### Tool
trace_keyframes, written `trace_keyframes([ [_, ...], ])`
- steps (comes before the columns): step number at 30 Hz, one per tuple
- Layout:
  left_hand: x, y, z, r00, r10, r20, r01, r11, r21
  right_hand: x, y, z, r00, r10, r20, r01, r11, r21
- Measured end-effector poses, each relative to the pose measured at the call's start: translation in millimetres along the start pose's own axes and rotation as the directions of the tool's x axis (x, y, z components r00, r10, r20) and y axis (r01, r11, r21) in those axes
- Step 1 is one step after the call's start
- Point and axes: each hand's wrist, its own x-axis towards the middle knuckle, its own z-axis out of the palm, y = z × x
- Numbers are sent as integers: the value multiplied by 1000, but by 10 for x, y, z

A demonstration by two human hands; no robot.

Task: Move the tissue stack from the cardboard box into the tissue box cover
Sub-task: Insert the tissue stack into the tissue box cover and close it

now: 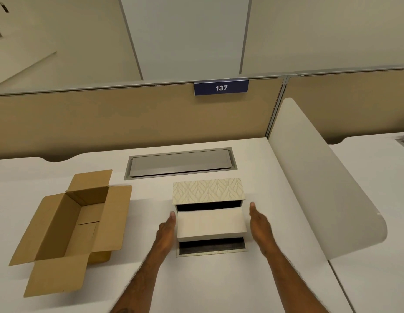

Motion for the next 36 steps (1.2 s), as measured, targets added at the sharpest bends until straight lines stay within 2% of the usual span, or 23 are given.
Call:
trace_keyframes([
  [2, 29, 147, -91, 991, 96, -89, -94, 995, 21, 58, -152, -91, 984, -99, -149, 100, 995, -4],
  [3, 45, 233, -131, 978, 154, -137, -152, 988, 30, 91, -236, -120, 972, -154, -177, 154, 988, -17],
  [5, 79, 412, -171, 947, 263, -184, -257, 965, 56, 161, -403, -156, 964, -224, -145, 219, 975, -47],
  [7, 126, 573, -173, 929, 316, -192, -299, 947, 116, 233, -530, -156, 969, -237, -68, 230, 969, -94],
  [11, 208, 675, -160, 920, 323, -224, -273, 935, 226, 345, -562, -114, 980, -200, -5, 194, 956, -221],
  [17, 199, 577, -209, 912, 332, -241, -281, 934, 222, 312, -470, -145, 982, -189, -27, 177, 955, -240],
  [24, -43, 321, -275, 902, 362, -233, -303, 918, 255, 113, -204, -263, 975, -223, 16, 217, 927, -307],
  [28, -160, 199, -293, 904, 378, -202, -305, 898, 317, 9, -77, -294, 972, -231, 46, 231, 894, -384],
  [36, -314, -52, -263, 905, 394, -163, -296, 855, 425, -149, 156, -326, 971, -213, 111, 240, 872, -427],
])
